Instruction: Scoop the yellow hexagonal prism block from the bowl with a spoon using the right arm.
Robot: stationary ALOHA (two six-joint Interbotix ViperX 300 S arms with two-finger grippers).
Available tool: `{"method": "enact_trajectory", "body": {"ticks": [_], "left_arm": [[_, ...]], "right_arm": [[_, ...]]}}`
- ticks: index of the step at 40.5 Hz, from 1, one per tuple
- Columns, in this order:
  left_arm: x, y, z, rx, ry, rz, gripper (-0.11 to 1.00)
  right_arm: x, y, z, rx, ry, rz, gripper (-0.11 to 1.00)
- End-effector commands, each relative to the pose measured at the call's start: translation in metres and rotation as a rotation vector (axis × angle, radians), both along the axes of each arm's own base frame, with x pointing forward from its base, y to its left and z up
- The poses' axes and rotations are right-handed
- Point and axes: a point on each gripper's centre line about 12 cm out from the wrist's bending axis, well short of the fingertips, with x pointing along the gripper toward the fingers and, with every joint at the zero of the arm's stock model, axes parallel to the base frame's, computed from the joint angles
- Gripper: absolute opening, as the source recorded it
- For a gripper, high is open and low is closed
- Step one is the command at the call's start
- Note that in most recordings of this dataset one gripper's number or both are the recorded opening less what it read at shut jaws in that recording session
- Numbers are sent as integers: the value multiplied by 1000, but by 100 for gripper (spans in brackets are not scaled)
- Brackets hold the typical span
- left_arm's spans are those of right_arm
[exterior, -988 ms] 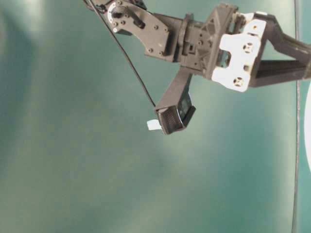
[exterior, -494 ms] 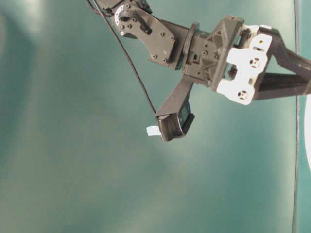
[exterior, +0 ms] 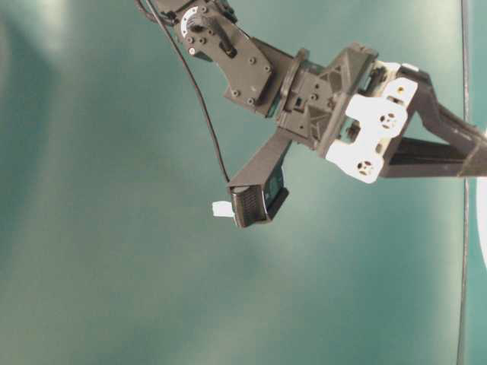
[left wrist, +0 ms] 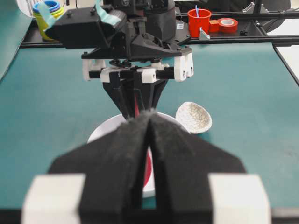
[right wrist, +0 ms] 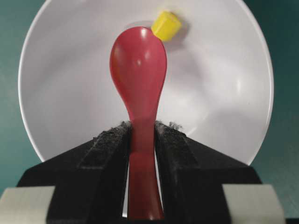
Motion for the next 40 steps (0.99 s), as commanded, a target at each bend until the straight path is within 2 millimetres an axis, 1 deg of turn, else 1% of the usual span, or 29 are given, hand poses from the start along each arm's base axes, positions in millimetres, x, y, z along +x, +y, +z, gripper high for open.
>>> {"method": "enact_trajectory", "body": {"ticks": [1,7,12,21,26,31,35,40], "left_arm": [[2,1,10,3,-25,2,-1],[3,1,10,3,-23,2,-1],[3,1,9,3,-20,2,-1],[3,1,9,2,-21,3,-1],[3,1,9,3,-21,2,-1],[3,1,9,3,-21,2,-1],[3,1,9,3,-21,2,-1],[3,1,10,2,-23,3,-1]], "right_arm": [[7,-1,14,-19,-58,5,23],[9,-2,16,-35,-81,8,23],[10,-3,22,-40,-108,7,23],[3,-3,52,-56,-175,11,23],[-6,-2,72,-57,-207,11,23],[-16,0,86,-53,-212,10,23],[-25,1,92,-47,-197,11,23],[-34,2,93,-40,-163,14,23]]}}
